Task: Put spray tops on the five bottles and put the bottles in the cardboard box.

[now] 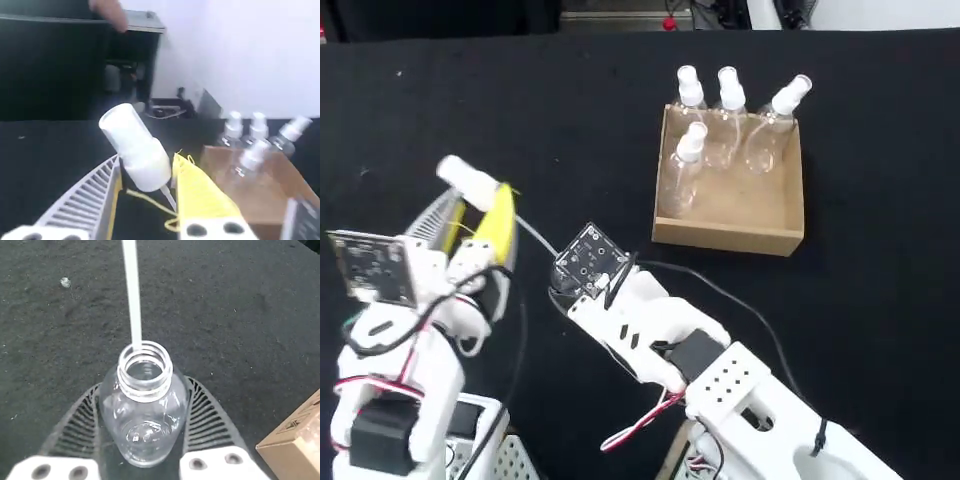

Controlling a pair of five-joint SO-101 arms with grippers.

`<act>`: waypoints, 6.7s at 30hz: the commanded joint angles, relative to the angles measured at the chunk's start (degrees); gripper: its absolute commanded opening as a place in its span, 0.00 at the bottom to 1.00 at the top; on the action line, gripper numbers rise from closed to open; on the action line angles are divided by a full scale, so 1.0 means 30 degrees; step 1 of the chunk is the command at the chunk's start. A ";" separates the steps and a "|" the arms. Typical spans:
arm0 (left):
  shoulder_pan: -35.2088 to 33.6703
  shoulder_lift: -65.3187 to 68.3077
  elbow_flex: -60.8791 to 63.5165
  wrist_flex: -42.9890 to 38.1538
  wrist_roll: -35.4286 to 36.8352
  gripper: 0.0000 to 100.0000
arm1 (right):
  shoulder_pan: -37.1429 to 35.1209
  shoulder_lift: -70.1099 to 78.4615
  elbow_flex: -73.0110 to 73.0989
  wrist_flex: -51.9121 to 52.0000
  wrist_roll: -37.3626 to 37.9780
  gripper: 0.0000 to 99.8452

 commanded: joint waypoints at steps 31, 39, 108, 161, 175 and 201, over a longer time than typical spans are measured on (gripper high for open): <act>0.5231 -0.0967 0.3443 0.0527 -0.3399 0.15 | -0.0176 -0.0484 -0.0073 -0.0586 -0.0117 0.01; 0.3648 -0.0996 0.3736 0.0293 -0.3458 0.19 | -0.0117 -0.0484 -0.0073 -0.0586 -0.0117 0.01; -0.3883 -0.0996 0.8103 -0.2081 -0.3341 0.19 | 0.1407 -0.5055 -0.3678 0.8440 -0.0059 0.01; -0.1421 -0.0996 1.5985 -0.8908 -0.1905 0.19 | 1.5795 1.1883 -0.5084 -1.2835 -0.3311 0.01; -0.1070 -0.0967 1.5985 -0.8879 -0.1963 0.19 | 1.4769 1.4637 -0.5524 -1.4271 -0.3165 0.01; -0.1040 -0.0967 1.6015 -0.8879 -0.1963 0.19 | 1.5502 1.5106 -0.5612 -1.4242 -0.0088 0.01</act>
